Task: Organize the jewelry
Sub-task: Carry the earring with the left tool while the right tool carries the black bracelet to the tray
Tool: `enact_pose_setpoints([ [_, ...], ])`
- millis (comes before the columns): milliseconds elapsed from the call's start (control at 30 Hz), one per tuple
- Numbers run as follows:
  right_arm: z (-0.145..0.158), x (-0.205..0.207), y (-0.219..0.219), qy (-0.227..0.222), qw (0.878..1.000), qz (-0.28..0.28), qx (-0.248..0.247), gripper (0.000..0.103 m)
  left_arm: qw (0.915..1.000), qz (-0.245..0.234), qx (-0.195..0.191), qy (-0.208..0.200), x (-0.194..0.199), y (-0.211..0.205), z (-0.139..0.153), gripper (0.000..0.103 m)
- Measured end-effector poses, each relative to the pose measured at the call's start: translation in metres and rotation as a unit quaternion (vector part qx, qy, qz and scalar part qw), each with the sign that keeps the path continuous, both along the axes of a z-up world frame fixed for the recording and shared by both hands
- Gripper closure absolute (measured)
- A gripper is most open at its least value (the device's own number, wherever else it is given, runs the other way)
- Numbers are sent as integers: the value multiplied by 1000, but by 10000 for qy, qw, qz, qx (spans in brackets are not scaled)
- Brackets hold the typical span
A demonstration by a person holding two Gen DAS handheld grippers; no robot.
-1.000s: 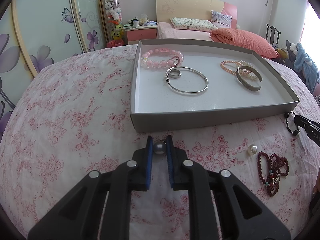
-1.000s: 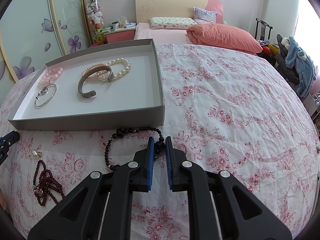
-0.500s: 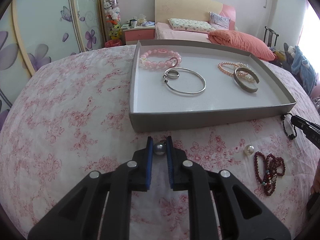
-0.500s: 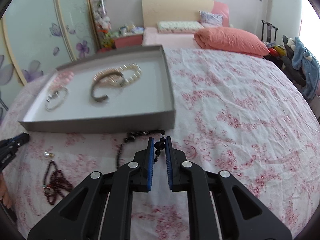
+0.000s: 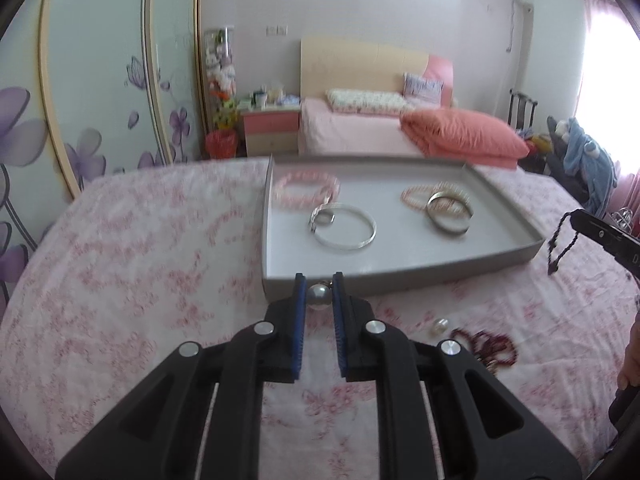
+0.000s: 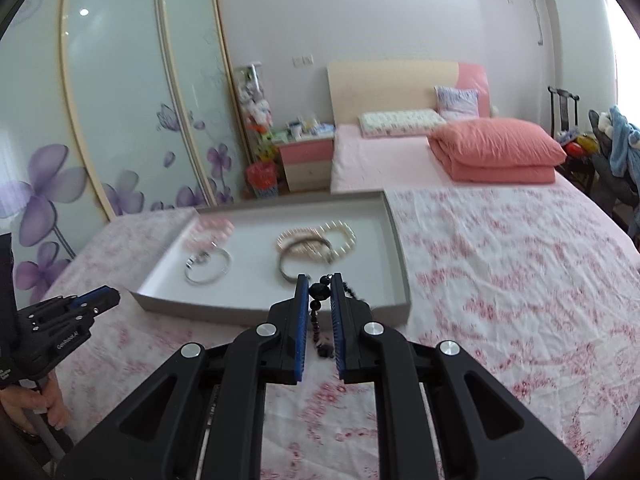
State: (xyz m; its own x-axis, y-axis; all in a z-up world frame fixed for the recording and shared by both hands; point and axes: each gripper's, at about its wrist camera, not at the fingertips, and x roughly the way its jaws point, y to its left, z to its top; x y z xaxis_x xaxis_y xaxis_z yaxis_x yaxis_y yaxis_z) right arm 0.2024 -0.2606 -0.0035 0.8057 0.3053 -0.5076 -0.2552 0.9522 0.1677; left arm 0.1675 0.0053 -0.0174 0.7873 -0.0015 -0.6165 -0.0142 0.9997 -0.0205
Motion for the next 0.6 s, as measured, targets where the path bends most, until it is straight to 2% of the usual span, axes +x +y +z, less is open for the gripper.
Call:
enact_pose_setpoints([
  [233,20,-15,3,-375,9991,166,91,91,9981,2,148,-591,-18,-17,27,89],
  [600,41,-38,10,-1029,9940,360,-59,91,9957,-22,219,-900,-26,-31,38,89],
])
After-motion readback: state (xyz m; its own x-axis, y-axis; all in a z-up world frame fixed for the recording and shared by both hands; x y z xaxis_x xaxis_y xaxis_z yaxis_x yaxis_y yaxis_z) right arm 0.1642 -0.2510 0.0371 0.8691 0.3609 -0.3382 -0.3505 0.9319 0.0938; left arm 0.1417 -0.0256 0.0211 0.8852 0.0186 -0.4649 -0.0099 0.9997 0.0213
